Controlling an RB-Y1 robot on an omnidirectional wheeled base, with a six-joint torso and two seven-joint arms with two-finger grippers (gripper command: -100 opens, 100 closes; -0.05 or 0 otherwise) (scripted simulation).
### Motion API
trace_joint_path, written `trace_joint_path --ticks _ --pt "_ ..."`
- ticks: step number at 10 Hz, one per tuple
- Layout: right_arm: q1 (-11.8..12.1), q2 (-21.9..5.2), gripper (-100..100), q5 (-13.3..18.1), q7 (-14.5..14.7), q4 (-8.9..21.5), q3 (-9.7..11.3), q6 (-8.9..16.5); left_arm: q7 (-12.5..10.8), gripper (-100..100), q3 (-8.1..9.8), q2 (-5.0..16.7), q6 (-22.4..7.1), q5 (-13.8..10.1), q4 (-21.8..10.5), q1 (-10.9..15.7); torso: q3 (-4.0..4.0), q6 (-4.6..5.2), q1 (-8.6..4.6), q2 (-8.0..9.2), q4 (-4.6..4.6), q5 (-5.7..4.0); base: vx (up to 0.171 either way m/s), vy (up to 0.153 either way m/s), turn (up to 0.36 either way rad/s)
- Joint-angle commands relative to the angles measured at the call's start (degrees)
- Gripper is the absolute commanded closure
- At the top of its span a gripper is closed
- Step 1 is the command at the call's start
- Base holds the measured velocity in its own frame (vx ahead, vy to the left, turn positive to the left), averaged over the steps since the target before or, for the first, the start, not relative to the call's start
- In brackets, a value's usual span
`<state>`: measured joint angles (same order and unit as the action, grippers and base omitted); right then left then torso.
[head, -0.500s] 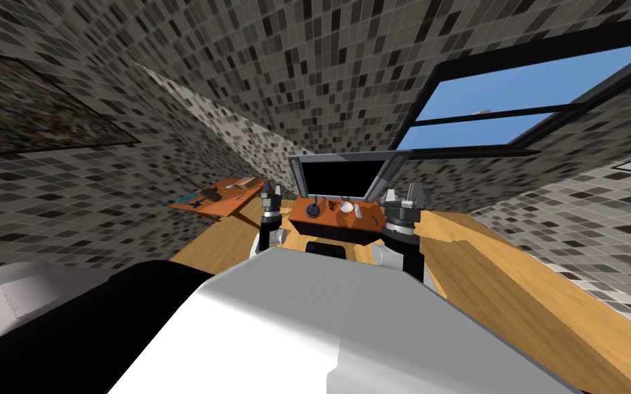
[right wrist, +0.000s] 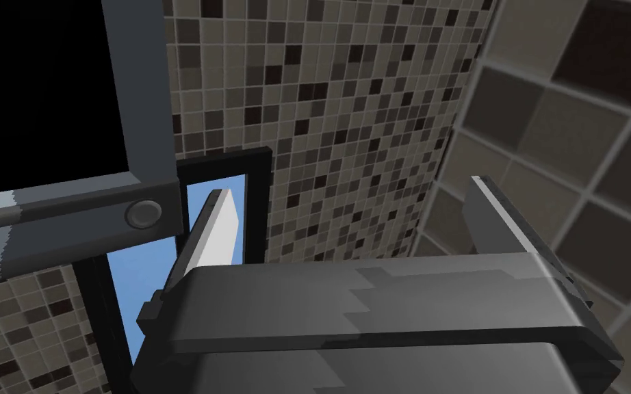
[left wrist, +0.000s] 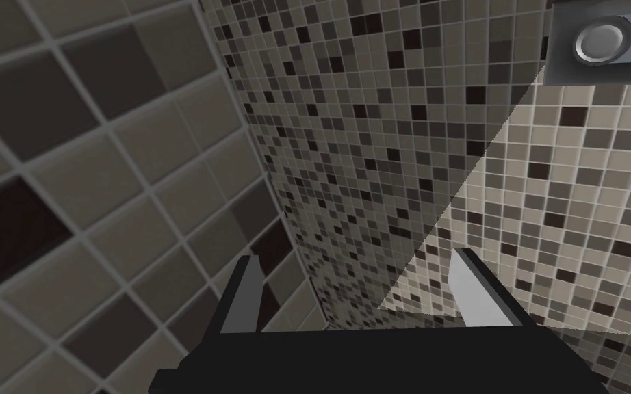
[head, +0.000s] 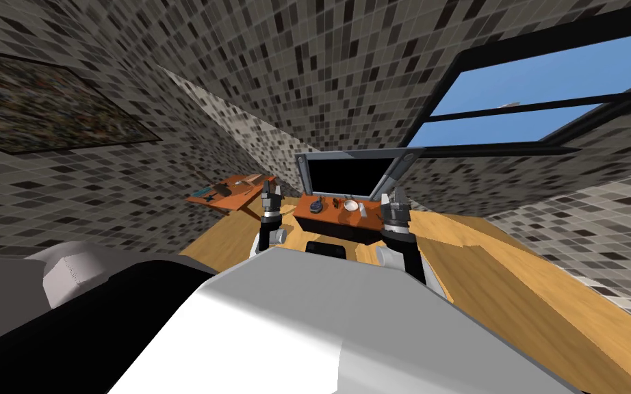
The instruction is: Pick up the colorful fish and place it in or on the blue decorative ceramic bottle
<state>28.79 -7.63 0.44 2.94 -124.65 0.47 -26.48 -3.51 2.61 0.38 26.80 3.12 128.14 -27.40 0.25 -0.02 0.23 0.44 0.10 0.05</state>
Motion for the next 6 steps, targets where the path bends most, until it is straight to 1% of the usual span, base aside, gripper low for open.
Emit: trace_joint_path --ticks 1,5,6 --pt "-0.6 -2.5 -100 0.7 0.5 1.7 -0.9 1.8 0.0 0 0.0 0.0 0.0 0.0 0.0 0.0 0.0 0.0 0.0 0.0 0.0 0.0 -0.116 0.067 0.153" --pt "-2.1 -8.7 -100 3.6 2.3 8.3 -2.9 5.8 0.0 0 0.0 0.0 0.0 0.0 0.0 0.0 0.01 0.0 0.02 0.0 0.01 0.01 -0.115 0.085 0.183" --pt "-2.6 -10.4 -100 4.5 2.8 10.0 -3.3 7.0 0.0 0 0.0 0.0 0.0 0.0 0.0 0.0 0.0 0.0 0.0 -0.02 0.0 0.0 -0.117 0.109 0.207"
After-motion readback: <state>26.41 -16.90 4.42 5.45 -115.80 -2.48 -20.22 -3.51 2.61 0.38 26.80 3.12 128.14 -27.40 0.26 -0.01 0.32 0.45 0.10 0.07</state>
